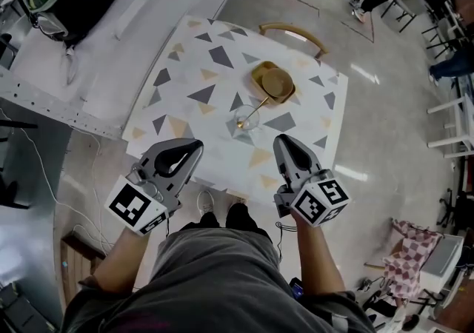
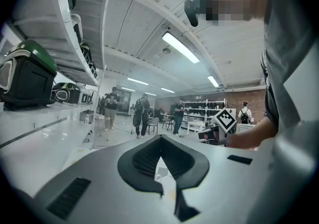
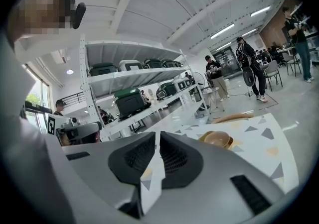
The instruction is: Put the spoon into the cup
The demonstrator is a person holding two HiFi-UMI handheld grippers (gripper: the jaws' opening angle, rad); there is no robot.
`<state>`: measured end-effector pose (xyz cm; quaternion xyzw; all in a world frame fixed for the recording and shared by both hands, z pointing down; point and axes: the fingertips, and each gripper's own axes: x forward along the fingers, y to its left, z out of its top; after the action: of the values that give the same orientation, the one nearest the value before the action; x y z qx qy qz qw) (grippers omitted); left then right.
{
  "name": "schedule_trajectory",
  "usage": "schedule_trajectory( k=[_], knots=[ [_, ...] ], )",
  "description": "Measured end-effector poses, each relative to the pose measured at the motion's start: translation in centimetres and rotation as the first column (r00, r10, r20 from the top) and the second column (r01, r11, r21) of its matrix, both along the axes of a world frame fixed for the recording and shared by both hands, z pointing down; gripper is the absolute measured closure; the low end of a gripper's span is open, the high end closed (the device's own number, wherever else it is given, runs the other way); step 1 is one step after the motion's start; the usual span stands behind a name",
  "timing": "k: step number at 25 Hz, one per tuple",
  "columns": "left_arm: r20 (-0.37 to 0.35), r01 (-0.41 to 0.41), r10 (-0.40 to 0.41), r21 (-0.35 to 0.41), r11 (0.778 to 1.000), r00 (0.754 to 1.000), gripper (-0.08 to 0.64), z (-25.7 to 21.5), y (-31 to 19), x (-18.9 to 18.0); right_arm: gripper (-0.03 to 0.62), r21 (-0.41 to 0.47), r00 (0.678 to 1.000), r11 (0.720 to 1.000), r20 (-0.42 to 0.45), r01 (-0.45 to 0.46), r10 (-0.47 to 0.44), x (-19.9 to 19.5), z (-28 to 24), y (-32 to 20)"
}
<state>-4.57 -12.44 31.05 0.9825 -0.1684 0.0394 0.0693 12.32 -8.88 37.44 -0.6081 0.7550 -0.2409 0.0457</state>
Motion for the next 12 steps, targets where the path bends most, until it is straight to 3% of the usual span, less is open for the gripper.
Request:
schedule_trajectory(
  k=[12],
  knots=[
    [-0.005, -0.026, 0.026, 0.018, 1.000, 1.000, 0.545, -0.9, 1.0, 0.9, 0.563, 0.043, 1.000, 0.999, 0.009, 0.019, -0.019, -0.7, -2.1, 1.7]
  ],
)
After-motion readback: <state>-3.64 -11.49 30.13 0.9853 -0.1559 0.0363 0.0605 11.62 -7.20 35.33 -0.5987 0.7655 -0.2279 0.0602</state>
